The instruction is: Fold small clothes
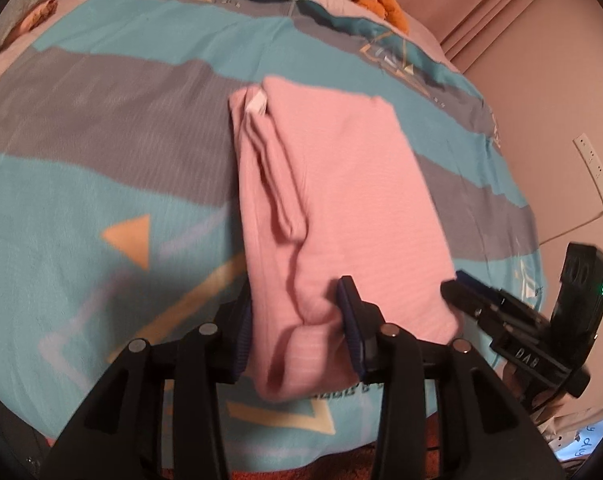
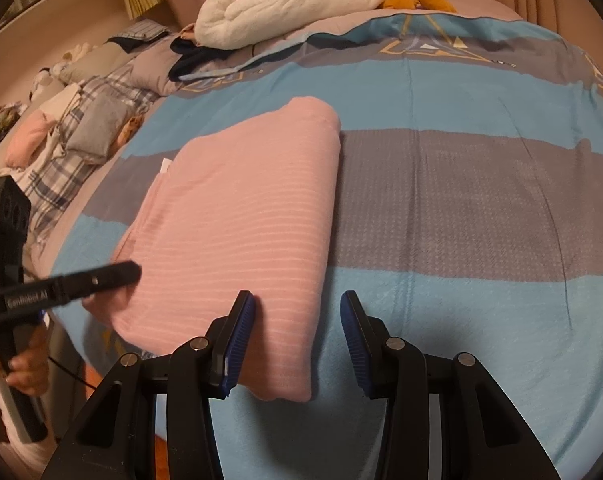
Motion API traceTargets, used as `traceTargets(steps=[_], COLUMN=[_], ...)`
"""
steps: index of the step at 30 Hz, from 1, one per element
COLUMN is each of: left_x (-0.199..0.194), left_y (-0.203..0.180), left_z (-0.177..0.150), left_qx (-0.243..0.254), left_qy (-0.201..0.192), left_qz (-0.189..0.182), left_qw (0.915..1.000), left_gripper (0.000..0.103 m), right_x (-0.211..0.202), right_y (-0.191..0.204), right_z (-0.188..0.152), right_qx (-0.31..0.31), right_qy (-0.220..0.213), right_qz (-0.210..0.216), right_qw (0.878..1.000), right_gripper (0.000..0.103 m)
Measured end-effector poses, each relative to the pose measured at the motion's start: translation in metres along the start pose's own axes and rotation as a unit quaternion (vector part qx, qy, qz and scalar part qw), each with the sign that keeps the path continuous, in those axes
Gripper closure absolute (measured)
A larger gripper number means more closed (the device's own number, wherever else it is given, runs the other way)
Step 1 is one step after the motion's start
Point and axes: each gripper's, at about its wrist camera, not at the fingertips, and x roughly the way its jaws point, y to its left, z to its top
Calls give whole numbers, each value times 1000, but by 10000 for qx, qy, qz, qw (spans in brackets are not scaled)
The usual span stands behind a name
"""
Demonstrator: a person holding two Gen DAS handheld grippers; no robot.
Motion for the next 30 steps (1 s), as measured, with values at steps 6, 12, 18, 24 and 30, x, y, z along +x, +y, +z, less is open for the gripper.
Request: traceTargets(steps=[6,12,18,24,30], left_x=[12,12,10,1,-13], left_y=[10,9,9,9,11], left_z=[-12,-15,-17,-12,7], left_qx=[-194,-181,-175,-117,-216], left_qy=[44,-9,18,67,-378], left_qz=[74,136,173,173,78], left_qw=[9998,9997,9997,9998,9990], left_gripper=[54,52,51,45,23], right_x=[10,11,12,8,-3], right_y=[0,-1,0,0,-3], right_z=[-7,-10,-12,-10,5], right_qx=[19,54,47,50,-103], right_qy=[182,258,288,313,-27], right_qz=[-25,-30,-62,-83,-234], right_qw=[9998,9996,9996,9995,9997], right_gripper=[59,58,58,55,34])
